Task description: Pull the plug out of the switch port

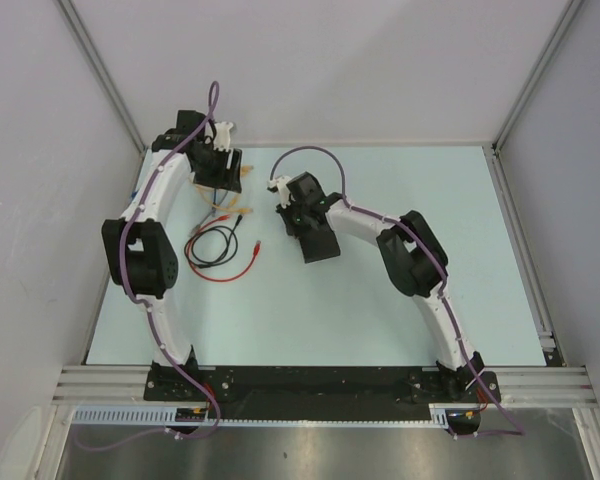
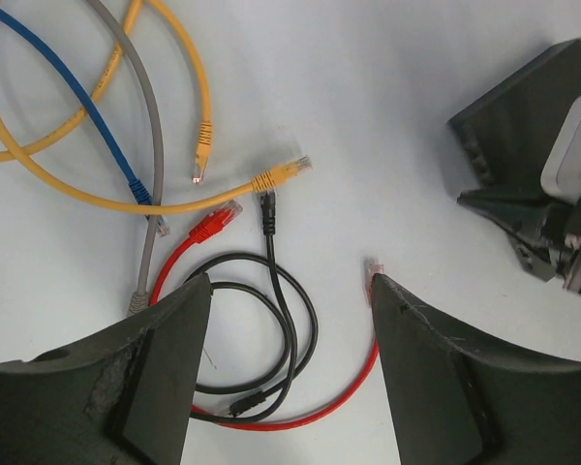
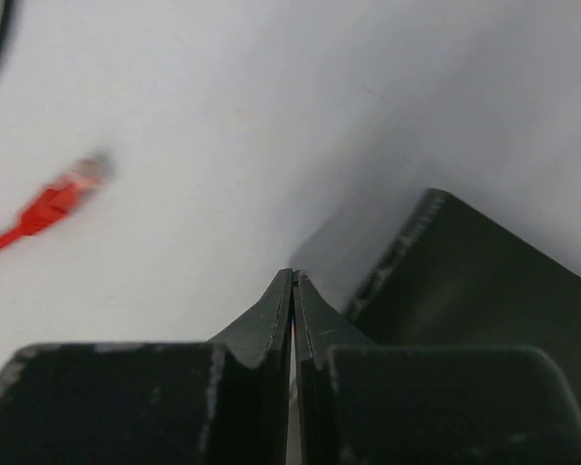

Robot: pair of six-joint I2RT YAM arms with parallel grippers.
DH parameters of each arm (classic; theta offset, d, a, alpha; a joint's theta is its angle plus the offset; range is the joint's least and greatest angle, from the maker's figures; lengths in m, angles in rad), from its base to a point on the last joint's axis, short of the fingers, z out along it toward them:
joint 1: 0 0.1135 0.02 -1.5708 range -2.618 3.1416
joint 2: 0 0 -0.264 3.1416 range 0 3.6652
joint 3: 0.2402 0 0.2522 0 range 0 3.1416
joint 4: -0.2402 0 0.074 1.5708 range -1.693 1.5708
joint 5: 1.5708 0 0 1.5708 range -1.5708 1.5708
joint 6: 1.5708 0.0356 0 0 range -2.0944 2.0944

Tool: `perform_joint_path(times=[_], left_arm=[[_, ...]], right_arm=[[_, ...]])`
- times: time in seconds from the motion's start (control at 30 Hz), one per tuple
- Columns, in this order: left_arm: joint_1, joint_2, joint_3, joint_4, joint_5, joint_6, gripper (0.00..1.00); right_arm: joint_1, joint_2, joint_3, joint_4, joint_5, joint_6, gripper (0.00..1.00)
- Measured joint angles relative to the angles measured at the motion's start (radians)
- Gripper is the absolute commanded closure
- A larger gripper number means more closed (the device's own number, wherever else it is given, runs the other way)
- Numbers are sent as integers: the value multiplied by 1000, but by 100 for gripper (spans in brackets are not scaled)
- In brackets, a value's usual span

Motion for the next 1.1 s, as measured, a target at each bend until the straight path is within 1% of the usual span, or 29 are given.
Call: perform_joint_path(times=[0.17,0.23,0.27,0.3,0.33,0.4,0.43,0.47,0.53,0.57,0.6,0.63,0.67,0.7,0.73,0.77,0.87,0.93,1.03,1.1], left_arm=[[-13,0,0,1,-8,1,28],[-22,0,0,1,-8,1,25],[-28,0,0,1,-8,2,24],[-33,0,0,2,-8,2,1],[-39,0,0,2,-7,1,0],[-44,0,0,4,-7,-3,0],[-46,0,1,7,-8,-8,0],[-48,0,3,10,-8,-8,0],[-49,0,11,13,-16,-10,0],[-49,0,18,15,-24,-13,0],[-49,0,26,19,-31,-16,0],[-49,0,32,24,-36,-18,0],[-49,0,36,32,-42,-23,0],[-49,0,39,39,-50,-25,0],[-49,0,41,48,-61,-28,0],[-49,0,42,55,-67,-34,0],[-49,0,42,83,-89,-53,0],[-49,0,42,110,-97,-68,0],[-49,0,53,127,-105,-87,0],[-49,0,61,135,-111,-96,0]], right_arm=[[-27,-42,-92,29,103,-24,93],[-35,-71,-133,31,124,-29,90],[-40,-87,-154,28,126,-29,85],[-43,-97,-165,23,126,-28,83],[-47,-105,-172,13,118,-28,81],[-54,-114,-169,-8,98,-27,75],[-58,-117,-162,-23,86,-27,70],[-61,-119,-148,-39,76,-23,59],[-71,-123,-110,-60,64,-13,46],[-75,-130,-90,-67,61,-5,36],[-82,-142,-68,-76,62,4,32],[-90,-157,-50,-80,76,19,30],[-102,-182,-34,-81,105,32,25],[-113,-202,-26,-82,126,45,23],[-128,-229,-19,-87,150,60,20],[-146,-256,-16,-92,167,72,13],[-221,-349,-18,-108,198,116,10],[-275,-407,-35,-107,223,144,9],[-341,-478,-96,-101,276,171,9],[-363,-510,-149,-100,290,179,6]])
